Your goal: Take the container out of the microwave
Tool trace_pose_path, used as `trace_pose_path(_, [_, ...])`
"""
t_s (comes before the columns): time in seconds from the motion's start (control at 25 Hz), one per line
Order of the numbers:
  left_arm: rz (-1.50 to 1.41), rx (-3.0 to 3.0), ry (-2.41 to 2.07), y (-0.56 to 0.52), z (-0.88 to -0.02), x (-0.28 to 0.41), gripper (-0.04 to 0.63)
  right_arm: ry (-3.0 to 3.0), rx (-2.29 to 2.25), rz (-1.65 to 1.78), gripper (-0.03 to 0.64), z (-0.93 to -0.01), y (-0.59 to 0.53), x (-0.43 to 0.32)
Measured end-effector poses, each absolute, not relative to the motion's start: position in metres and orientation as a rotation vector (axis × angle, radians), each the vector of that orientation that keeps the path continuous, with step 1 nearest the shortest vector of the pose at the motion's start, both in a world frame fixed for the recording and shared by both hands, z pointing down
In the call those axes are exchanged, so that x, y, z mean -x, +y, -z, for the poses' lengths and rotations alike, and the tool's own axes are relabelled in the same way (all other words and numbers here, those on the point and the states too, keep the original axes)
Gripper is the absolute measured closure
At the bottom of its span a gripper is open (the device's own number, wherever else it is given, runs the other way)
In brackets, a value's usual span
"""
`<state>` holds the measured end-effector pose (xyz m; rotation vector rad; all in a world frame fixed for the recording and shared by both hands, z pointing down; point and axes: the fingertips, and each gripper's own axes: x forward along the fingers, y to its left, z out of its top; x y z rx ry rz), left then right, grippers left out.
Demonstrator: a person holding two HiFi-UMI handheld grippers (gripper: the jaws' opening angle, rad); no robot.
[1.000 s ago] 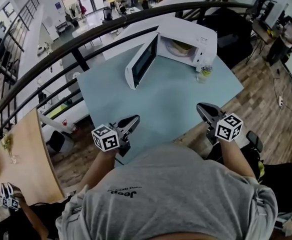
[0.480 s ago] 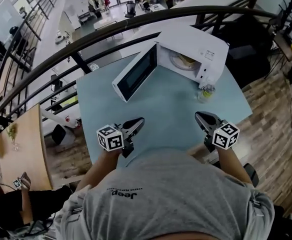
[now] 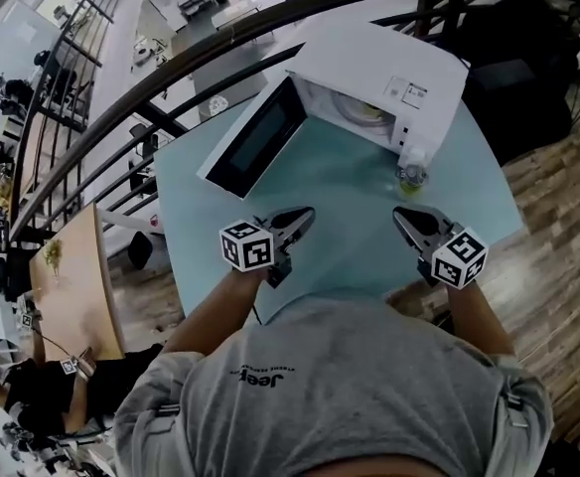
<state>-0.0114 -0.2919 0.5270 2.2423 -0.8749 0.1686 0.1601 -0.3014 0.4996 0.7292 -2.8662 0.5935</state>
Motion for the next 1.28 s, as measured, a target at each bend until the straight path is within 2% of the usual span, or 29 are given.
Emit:
trace_pose_path(0.56, [-0.244,-2.3,-0.734,-0.345,-0.548,-0.043,0.577,-2.792,-0.892,-0.625,0.598,-0.516,-0.289,-0.201])
trace_pose_path(1.04, [-0.267,-2.328,-0.706,-0.381,-0.556,-0.046,0.577,-2.779,-0.935,-0.659,0.598,-0.522,-0.296,-0.194])
trace_pose_path(1.28, [-0.314,-2.379,-0.757,-0.434,-0.556,-0.046,0.577,-2.772,-0.927,-0.688,0.598,-0.536,-0.304,-0.193])
